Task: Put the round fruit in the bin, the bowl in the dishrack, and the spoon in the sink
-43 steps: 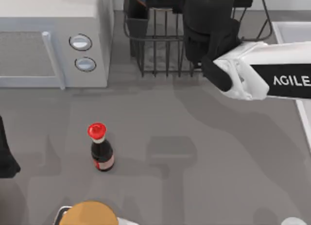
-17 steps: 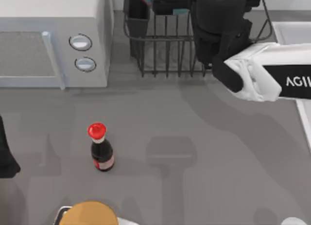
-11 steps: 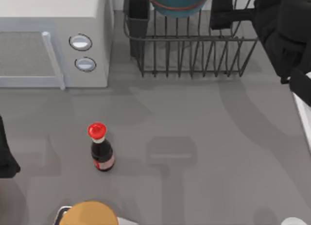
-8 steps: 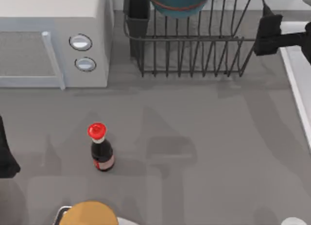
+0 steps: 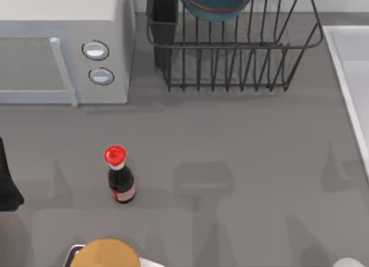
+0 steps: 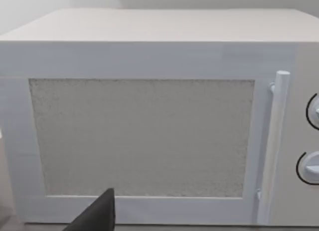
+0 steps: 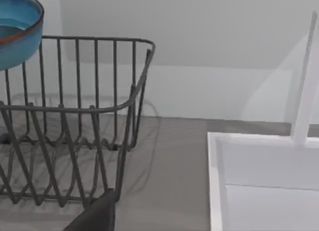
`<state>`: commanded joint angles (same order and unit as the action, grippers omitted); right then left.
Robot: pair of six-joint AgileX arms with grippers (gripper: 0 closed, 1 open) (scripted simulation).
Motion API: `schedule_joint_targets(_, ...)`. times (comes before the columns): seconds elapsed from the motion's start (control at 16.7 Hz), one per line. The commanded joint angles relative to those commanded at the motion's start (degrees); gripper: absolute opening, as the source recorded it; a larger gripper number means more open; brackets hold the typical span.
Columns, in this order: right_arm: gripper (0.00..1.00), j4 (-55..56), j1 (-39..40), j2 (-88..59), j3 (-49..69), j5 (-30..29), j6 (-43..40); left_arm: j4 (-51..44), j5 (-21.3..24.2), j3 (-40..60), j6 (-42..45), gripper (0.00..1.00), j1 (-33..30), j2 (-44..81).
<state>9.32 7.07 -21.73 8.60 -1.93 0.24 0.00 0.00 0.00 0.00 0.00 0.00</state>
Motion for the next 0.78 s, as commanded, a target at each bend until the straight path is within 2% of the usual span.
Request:
schedule_joint_targets(0.36, 1.0, -8.5, -6.4, 19.9, -8.0, 1.9, -0.3, 0.0, 0.0, 0.0, 0.0, 1.0, 0.0, 0.0)
schedule_joint_targets(0.78, 1.0, -9.2, -6.9, 21.5, -8.4, 1.9, -0.2, 0.0, 0.0, 0.0, 0.0, 1.0, 0.0, 0.0)
